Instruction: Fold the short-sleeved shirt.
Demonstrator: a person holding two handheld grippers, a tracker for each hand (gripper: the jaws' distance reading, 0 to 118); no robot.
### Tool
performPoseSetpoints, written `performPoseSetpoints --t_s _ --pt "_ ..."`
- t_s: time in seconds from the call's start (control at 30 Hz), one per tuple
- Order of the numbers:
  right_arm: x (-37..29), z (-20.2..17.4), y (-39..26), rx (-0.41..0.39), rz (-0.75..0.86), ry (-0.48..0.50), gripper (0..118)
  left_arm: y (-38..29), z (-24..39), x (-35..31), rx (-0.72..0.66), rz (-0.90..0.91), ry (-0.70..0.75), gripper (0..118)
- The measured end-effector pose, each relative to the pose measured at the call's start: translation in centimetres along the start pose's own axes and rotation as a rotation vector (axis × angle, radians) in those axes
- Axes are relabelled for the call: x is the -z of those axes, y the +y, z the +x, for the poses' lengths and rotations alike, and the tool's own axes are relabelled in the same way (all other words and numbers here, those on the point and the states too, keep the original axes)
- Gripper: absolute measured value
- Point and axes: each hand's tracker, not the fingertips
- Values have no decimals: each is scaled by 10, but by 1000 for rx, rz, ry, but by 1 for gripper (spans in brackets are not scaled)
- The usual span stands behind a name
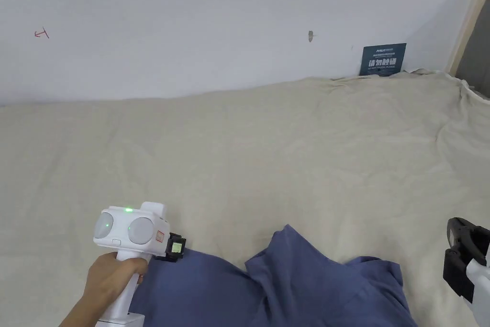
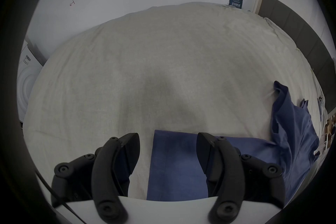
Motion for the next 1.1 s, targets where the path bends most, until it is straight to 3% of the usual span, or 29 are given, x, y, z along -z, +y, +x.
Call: performPoseSetpoints --t_s 0.17,0.27,0.3,0.33,0.37,0.5,0.77,0.93,1.1 --pt "-2 0 -1 -12 -10 0 0 0 -3 9 -21 -29 0 69" --pt "-2 1 -2 -16 -16 1 0 3 -3 5 -60 -45 -26 32" --pt "-2 2 -1 -16 -16 0 0 3 0 2 -54 -40 -18 12" --pt "-1 2 -1 -15 -17 0 0 2 2 0 -36 -30 -12 6" --pt "-1 3 -2 -11 -18 1 0 1 4 -2 -19 -24 -63 4" --pt "0 5 -2 0 -25 3 0 -3 10 -8 12 -19 -28 2" --pt "17 1 8 19 -59 51 0 -11 3 -58 -34 83 -85 0" --pt "59 -5 18 57 -101 127 0 -19 -4 -76 -49 111 -100 0" --pt "105 -24 26 45 -157 171 1 -24 -11 -83 -61 127 -113 0"
